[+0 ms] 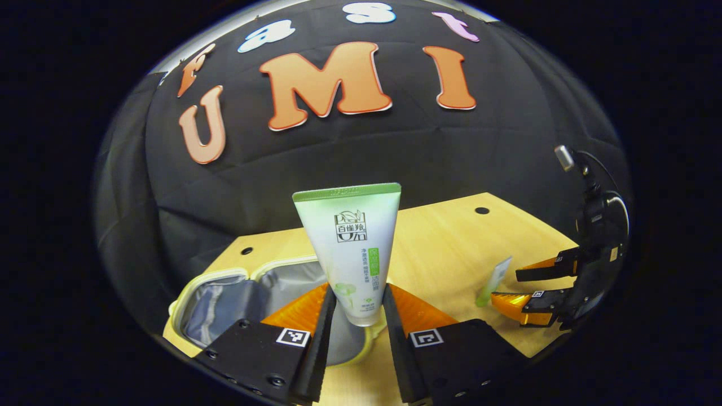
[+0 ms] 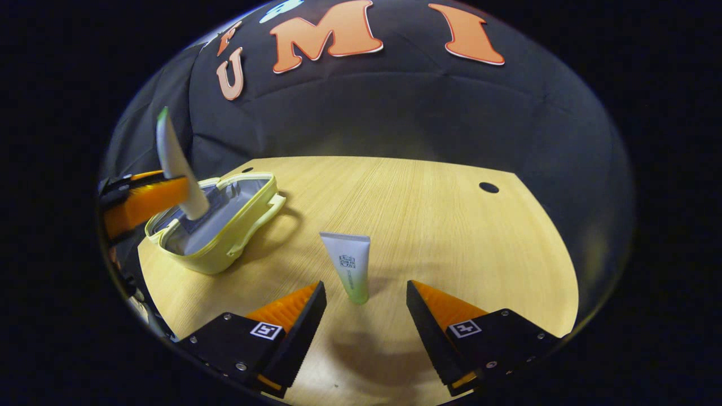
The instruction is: First open the suitcase, pack the skin care products into it, and then close the suitcase.
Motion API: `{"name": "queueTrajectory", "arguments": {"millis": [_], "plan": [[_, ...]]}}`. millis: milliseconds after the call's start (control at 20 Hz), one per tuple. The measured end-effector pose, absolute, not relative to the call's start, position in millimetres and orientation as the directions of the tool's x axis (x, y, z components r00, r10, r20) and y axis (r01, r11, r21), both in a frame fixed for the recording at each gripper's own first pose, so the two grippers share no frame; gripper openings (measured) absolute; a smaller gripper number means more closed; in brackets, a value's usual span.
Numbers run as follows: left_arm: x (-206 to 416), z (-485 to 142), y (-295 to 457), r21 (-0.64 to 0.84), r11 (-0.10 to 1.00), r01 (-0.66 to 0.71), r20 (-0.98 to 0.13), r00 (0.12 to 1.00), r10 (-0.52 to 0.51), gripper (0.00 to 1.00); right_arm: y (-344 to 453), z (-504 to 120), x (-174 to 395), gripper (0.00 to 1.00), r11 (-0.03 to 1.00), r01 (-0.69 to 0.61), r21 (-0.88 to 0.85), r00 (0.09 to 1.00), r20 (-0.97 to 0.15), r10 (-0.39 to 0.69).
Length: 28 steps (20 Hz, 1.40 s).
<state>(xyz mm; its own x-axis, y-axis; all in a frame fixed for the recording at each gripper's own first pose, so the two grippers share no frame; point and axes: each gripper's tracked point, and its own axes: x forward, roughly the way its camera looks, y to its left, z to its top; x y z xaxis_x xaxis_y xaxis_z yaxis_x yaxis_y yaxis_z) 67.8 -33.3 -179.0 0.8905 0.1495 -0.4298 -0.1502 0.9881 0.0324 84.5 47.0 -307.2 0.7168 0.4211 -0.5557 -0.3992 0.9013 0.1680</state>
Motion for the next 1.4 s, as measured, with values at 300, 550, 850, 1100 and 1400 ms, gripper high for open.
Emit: {"name": "queueTrajectory", "arguments": {"millis": [300,550,850,1100,1400], "plan": [[37.4,-195.0,31.6,0.047,0.964,-0.262,-0.515,0.821,0.248,0.50,71.3,-323.2,90.7,0.46,0.897,-0.391,0.203,0.697,-0.572,0.433],[28.2,-237.2,73.4,0.021,0.962,-0.272,-0.606,0.762,0.228,0.50,74.7,-316.4,90.7,0.31,0.910,-0.357,0.211,0.700,-0.584,0.410],[31.5,-282.2,93.8,-0.050,0.983,-0.178,-0.715,0.694,0.089,0.50,91.2,-265.1,78.1,0.35,0.925,-0.304,0.229,0.734,-0.562,0.381],[30.0,-322.1,94.6,-0.121,0.987,-0.108,-0.811,0.584,-0.036,0.50,125.9,-219.4,63.6,0.35,0.925,-0.322,0.204,0.755,-0.533,0.381],[45.7,-347.4,94.6,-0.119,0.992,-0.052,-0.873,0.482,-0.079,0.50,180.5,-198.9,47.8,0.35,0.925,-0.345,0.163,0.746,-0.550,0.375]]}}
